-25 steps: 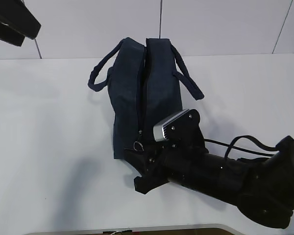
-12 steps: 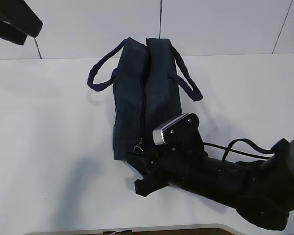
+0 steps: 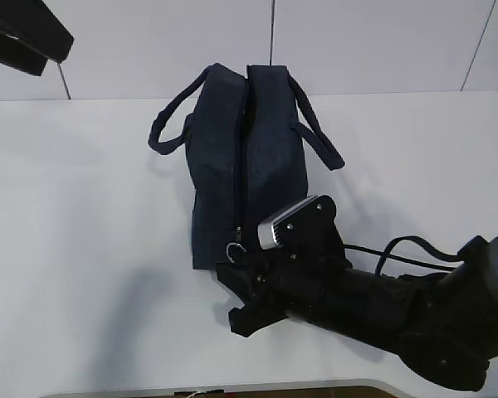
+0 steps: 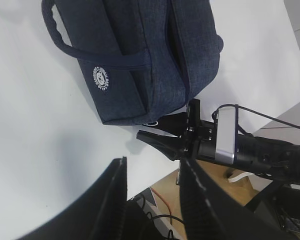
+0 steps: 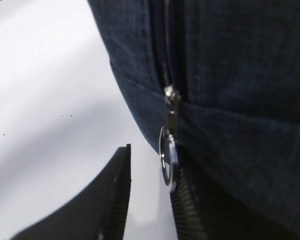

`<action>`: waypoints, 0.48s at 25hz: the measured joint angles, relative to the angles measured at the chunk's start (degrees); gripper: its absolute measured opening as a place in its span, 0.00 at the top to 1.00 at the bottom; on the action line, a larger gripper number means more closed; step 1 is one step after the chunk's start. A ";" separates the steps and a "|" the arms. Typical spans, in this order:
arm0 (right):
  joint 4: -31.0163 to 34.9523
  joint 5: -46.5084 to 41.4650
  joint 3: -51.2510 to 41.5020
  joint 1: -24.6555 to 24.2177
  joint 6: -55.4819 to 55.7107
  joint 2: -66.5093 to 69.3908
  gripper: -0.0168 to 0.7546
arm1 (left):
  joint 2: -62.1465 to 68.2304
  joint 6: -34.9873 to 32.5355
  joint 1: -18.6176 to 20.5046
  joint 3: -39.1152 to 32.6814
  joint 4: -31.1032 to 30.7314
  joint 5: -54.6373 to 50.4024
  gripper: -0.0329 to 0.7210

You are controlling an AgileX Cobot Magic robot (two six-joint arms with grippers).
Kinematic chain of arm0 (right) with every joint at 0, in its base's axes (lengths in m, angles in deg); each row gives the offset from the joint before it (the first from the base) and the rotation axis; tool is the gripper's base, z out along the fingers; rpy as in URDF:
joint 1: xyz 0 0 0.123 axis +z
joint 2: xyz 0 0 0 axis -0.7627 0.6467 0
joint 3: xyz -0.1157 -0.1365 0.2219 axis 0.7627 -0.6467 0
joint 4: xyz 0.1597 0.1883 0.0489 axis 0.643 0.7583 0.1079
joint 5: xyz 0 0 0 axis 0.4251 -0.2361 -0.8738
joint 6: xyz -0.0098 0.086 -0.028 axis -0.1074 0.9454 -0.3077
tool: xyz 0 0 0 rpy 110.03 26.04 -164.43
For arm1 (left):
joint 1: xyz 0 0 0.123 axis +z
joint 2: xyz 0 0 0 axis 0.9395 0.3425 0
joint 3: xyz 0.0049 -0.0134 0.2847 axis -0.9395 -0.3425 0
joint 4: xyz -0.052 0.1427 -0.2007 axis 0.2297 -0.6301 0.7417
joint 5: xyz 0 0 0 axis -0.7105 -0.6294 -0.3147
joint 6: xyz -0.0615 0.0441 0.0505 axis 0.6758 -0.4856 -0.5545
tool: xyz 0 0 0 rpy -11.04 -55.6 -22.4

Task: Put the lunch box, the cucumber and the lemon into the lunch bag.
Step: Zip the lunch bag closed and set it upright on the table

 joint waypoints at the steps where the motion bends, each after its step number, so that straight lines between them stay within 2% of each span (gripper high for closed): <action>1: 0.00 -0.11 0.00 0.00 0.00 0.00 0.68 | 0.00 0.00 0.00 0.00 0.00 0.00 0.62; 7: 0.00 -0.20 0.00 0.00 0.10 0.00 0.78 | 0.00 0.00 0.00 0.00 0.11 0.00 0.63; 12: 0.00 1.14 0.00 0.00 0.10 0.00 0.79 | 0.00 0.00 0.00 0.00 0.11 0.00 0.63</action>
